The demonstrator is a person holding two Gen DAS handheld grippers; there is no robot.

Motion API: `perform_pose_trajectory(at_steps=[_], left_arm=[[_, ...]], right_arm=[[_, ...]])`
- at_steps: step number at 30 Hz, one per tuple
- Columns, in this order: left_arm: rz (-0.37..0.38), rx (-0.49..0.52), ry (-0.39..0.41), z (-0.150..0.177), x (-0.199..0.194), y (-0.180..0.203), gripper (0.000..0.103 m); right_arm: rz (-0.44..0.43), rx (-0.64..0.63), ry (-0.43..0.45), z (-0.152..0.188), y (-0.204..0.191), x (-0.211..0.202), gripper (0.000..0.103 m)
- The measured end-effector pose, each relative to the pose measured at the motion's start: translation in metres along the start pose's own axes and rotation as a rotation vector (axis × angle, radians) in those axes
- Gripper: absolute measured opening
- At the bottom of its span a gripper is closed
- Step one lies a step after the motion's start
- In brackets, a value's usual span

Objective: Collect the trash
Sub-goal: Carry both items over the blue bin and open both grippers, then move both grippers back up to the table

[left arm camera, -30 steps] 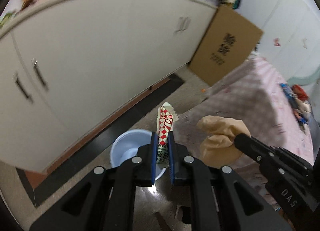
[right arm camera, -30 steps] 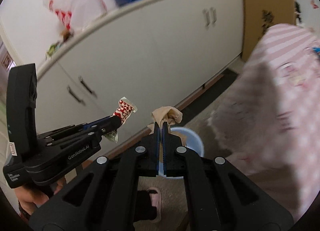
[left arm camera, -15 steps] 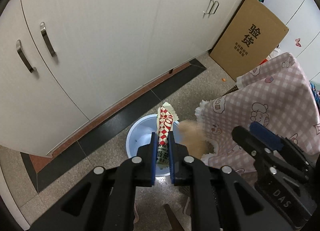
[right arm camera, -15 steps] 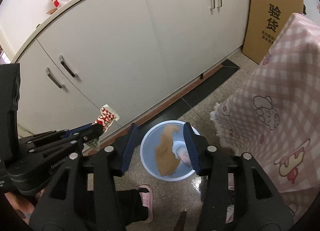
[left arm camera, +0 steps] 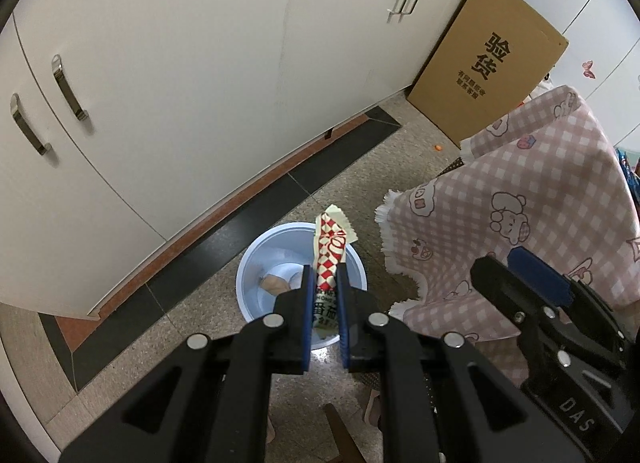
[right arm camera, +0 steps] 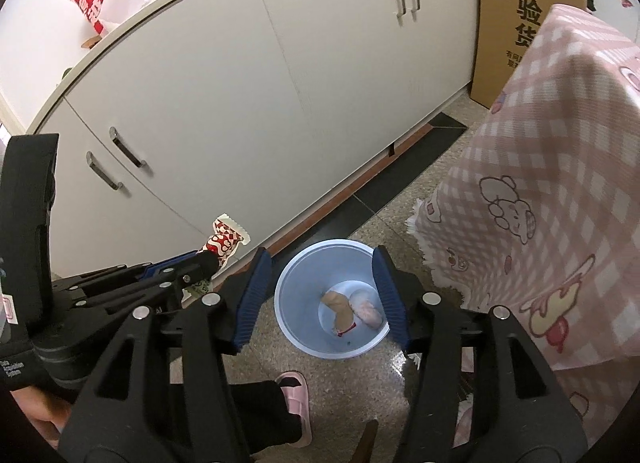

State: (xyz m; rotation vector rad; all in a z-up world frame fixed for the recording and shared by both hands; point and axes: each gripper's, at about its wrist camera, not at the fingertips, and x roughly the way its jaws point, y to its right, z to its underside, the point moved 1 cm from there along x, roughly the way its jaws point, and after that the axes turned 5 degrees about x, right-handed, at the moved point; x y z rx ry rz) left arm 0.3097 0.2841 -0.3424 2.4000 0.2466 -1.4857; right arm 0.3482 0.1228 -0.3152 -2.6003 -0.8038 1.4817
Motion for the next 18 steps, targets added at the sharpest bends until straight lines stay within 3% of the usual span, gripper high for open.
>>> perform_pose_trajectory(at_steps=[10,11,13,14,18], left_arm=[[0.013,0.025,0.038,-0.015,-0.012,0.016,0.014],[0.012,0.024,0.05,-0.017,-0.015,0.017,0.017],[0.006,0.017,0.071,-0.018,-0.021,0.018,0.051],[-0.001,0.011,0.082,-0.019,-0.024,0.019,0.058],[-0.004,-0.001,0.103,-0.019,-0.032,0.017,0.061]], right_arm=[[0.045,0.007,0.096,-0.004,0.008,-0.023,0.057],[0.043,0.009,0.101,-0.005,0.008,-0.024,0.057],[0.038,0.015,0.107,-0.005,0.01,-0.028,0.057],[0.034,0.02,0.107,-0.005,0.011,-0.03,0.057],[0.034,0.027,0.109,-0.005,0.012,-0.034,0.058]])
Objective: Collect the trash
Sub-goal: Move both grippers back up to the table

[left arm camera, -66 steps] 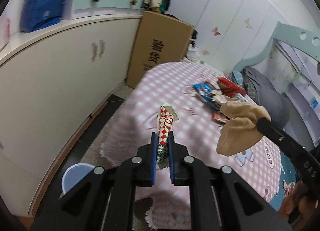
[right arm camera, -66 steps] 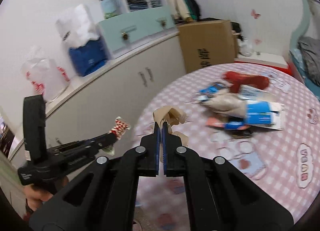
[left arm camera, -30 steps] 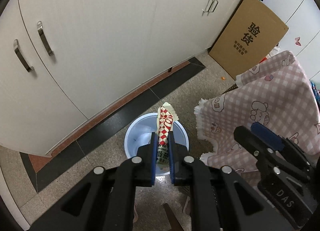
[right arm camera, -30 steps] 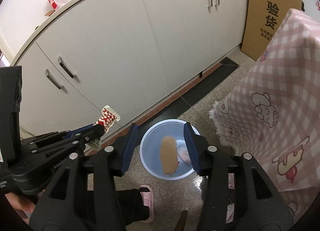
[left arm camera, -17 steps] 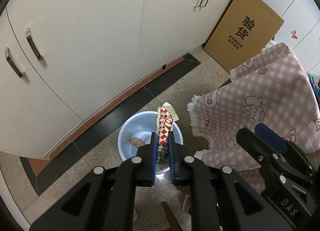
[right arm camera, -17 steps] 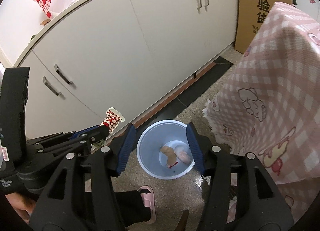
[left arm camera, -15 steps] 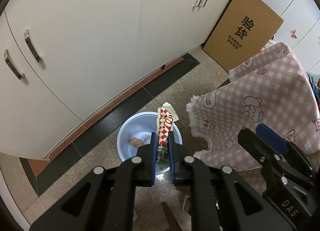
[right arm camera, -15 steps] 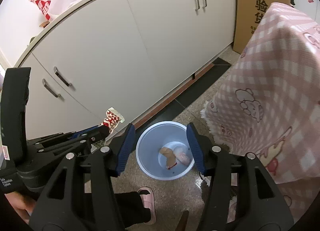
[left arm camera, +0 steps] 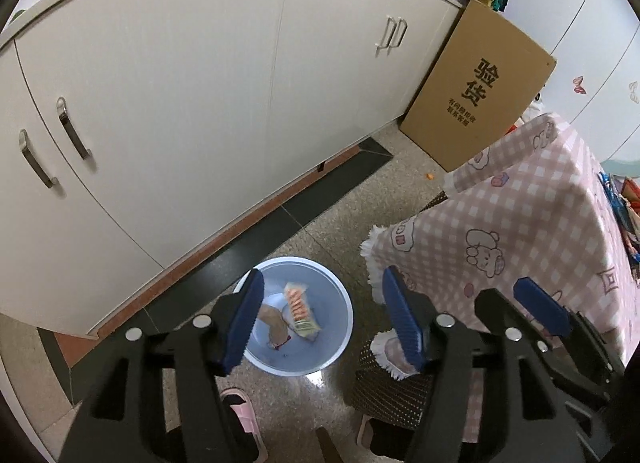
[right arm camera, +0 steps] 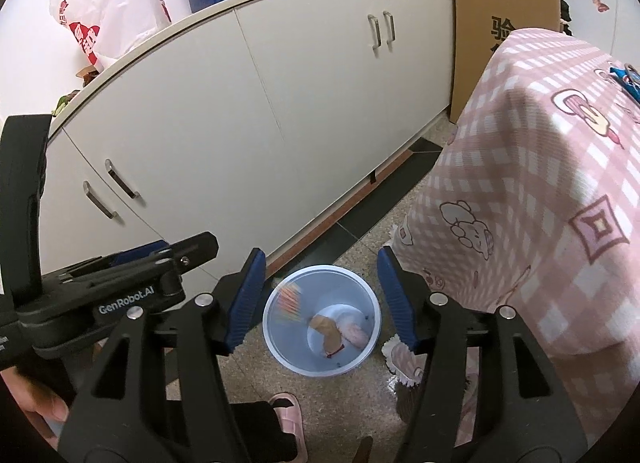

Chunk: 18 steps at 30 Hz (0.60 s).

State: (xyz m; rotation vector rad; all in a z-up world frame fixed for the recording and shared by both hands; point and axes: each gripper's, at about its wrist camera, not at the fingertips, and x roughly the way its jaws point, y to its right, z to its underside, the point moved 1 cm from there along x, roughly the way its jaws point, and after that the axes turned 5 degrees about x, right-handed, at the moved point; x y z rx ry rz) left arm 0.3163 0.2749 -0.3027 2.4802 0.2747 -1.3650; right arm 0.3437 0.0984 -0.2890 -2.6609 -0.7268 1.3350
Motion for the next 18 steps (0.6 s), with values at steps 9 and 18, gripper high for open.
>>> perform_pose_trajectory(at_steps=[9,18], left_arm=[[-0.006,0.001,0.032,0.005,-0.027,0.003,0.062],[0.003,0.034,0.145,0.001,-0.088,0.025,0.063]], right_arm=[[-0.023,-0.005,0.031,0.0,-0.008,-0.024,0.058],[-0.052,0.018,0.127,-0.007,-0.003,-0.075,0.059]])
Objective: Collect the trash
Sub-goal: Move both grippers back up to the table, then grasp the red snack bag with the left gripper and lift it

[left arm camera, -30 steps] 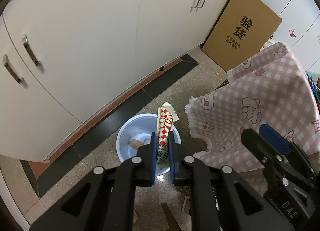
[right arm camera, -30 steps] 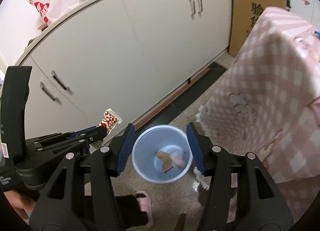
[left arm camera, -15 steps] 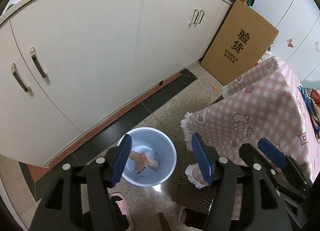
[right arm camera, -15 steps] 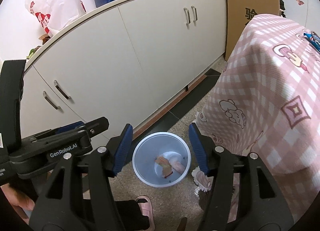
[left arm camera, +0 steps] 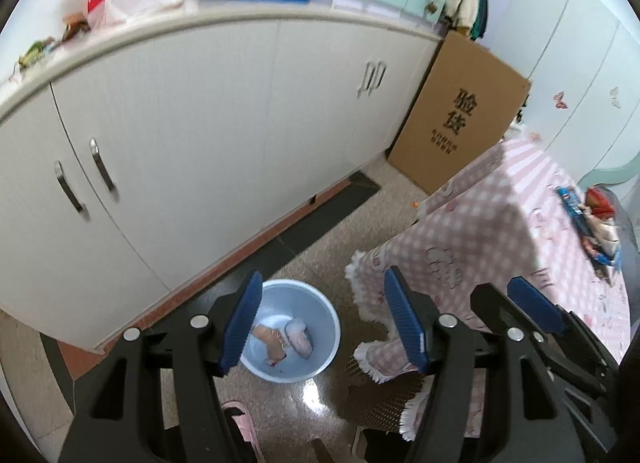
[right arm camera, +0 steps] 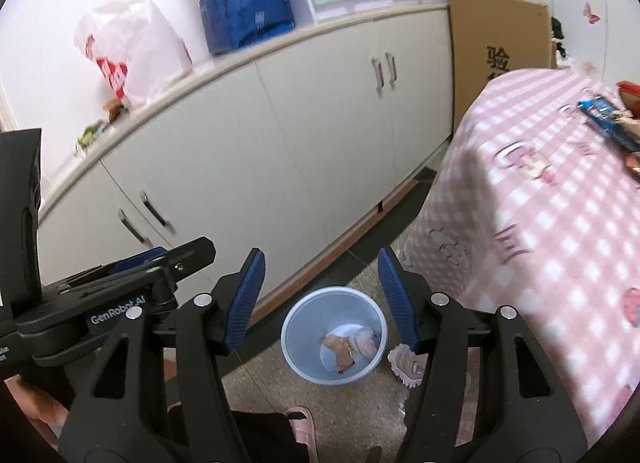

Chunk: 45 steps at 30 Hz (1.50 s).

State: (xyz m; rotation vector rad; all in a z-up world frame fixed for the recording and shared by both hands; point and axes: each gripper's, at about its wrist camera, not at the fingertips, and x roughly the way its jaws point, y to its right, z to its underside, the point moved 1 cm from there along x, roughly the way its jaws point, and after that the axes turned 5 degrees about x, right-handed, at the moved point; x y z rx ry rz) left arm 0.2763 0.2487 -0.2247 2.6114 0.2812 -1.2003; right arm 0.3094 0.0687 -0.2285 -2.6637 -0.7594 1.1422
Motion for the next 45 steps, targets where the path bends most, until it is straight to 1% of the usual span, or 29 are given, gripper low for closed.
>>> perform_pose_trajectory(at_steps=[5,10,11,14,15,18,20,21,23,25,28,29,32,34,36,38,40,42,45], left_arm=[[0.02,0.051,0.058,-0.01,-0.025,0.034,0.065],[0.053,0.151,0.09,-0.015,-0.037,0.092,0.067],[0.064,0.18,0.092,-0.016,-0.037,0.108,0.067],[0.088,0.25,0.095,-0.016,-0.037,0.146,0.067],[0.104,0.284,0.094,-0.015,-0.035,0.166,0.067],[0.153,0.338,0.073,-0.012,-0.029,0.204,0.068],[0.176,0.363,0.063,-0.01,-0.025,0.227,0.068],[0.187,0.378,0.054,-0.009,-0.02,0.241,0.068],[0.201,0.4,0.04,-0.009,-0.013,0.263,0.068],[0.214,0.412,0.028,-0.007,-0.005,0.28,0.068],[0.229,0.434,0.017,-0.008,0.004,0.303,0.068],[0.236,0.448,0.01,-0.008,0.008,0.312,0.068],[0.257,0.479,-0.004,-0.008,0.017,0.331,0.068],[0.266,0.513,-0.002,-0.008,0.023,0.345,0.068],[0.283,0.538,0.017,-0.012,0.025,0.358,0.068],[0.289,0.55,0.04,-0.016,0.026,0.367,0.068],[0.309,0.546,0.036,-0.024,0.031,0.376,0.068],[0.325,0.502,0.026,-0.033,0.036,0.38,0.068],[0.367,0.402,0.003,-0.044,0.043,0.381,0.068]], right_arm=[[0.012,0.036,0.067,-0.008,0.02,-0.037,0.061],[0.055,0.101,0.133,-0.016,0.064,-0.076,0.062],[0.065,0.116,0.144,-0.017,0.074,-0.083,0.062],[0.129,0.164,0.187,-0.018,0.111,-0.108,0.065],[0.159,0.184,0.203,-0.019,0.128,-0.118,0.066],[0.228,0.223,0.228,-0.017,0.165,-0.137,0.066],[0.288,0.239,0.235,-0.017,0.193,-0.147,0.067],[0.311,0.24,0.234,-0.018,0.203,-0.15,0.069],[0.375,0.231,0.224,-0.02,0.226,-0.157,0.07],[0.421,0.218,0.213,-0.022,0.243,-0.16,0.073],[0.475,0.192,0.194,-0.026,0.266,-0.162,0.074],[0.487,0.182,0.182,-0.028,0.274,-0.161,0.074],[0.488,0.201,0.179,-0.031,0.29,-0.163,0.074],[0.499,0.204,0.184,-0.031,0.298,-0.165,0.074],[0.496,0.216,0.185,-0.032,0.306,-0.166,0.074],[0.492,0.225,0.186,-0.033,0.312,-0.166,0.074],[0.488,0.235,0.191,-0.036,0.316,-0.166,0.074],[0.486,0.24,0.2,-0.039,0.32,-0.166,0.075],[0.488,0.248,0.216,-0.042,0.323,-0.167,0.075]])
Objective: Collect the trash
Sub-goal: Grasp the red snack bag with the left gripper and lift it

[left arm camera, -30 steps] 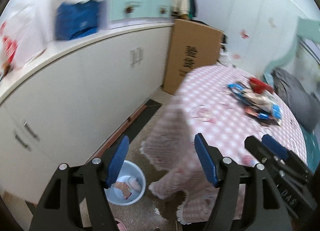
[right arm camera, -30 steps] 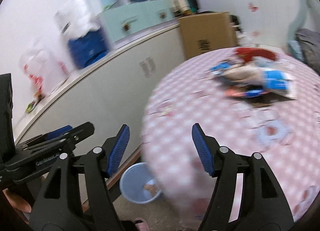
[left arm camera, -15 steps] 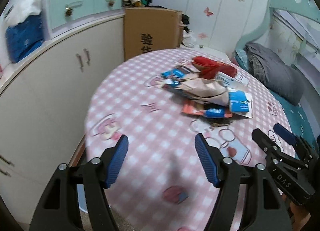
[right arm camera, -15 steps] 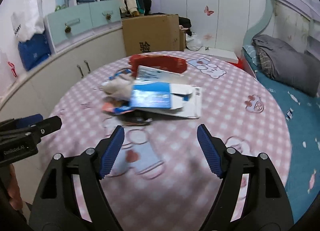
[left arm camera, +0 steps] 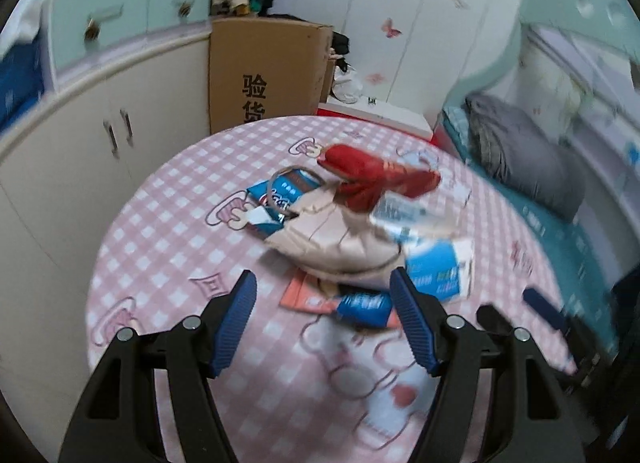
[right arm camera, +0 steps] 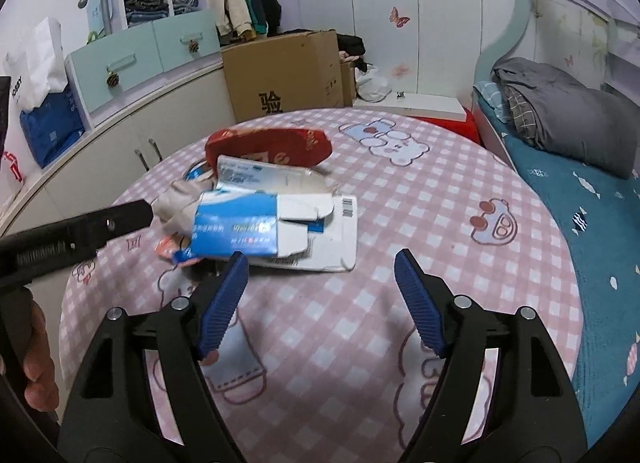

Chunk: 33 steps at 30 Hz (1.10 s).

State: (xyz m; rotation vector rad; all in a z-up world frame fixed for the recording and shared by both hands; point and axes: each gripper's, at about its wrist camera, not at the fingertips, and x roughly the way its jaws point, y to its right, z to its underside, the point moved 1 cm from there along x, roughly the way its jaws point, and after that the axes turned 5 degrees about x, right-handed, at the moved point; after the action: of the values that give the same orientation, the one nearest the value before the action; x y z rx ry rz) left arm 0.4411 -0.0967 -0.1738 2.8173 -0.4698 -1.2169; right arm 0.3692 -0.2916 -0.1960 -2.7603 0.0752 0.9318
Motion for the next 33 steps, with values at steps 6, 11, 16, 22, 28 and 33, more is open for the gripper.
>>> perform_pose_trajectory(at_steps=[6,11,16,22,28,33], left_arm=[[0.032,-0.053,-0.01,-0.025,0.015,0.005,0.068],[-0.065,0.238,-0.014,-0.05,0.032,0.047,0.068],[-0.135,0.368,-0.011,-0.066,0.055,0.068,0.068],[-0.198,0.516,-0.05,-0.071,0.084,0.09,0.059],[-0.281,0.595,-0.064,-0.07,0.098,0.098,0.043],[-0.28,0.542,-0.011,-0.067,0.078,0.087,0.024]], right_arm=[[-0.008,0.045,0.022,-0.021,0.008,0.007,0.075],[0.004,0.093,0.027,-0.029,0.019,0.017,0.076],[0.01,0.156,0.038,-0.04,0.034,0.027,0.076],[-0.008,0.24,0.046,-0.049,0.05,0.038,0.078],[-0.033,0.258,0.029,-0.047,0.05,0.047,0.077],[-0.051,0.256,0.006,-0.042,0.049,0.051,0.077]])
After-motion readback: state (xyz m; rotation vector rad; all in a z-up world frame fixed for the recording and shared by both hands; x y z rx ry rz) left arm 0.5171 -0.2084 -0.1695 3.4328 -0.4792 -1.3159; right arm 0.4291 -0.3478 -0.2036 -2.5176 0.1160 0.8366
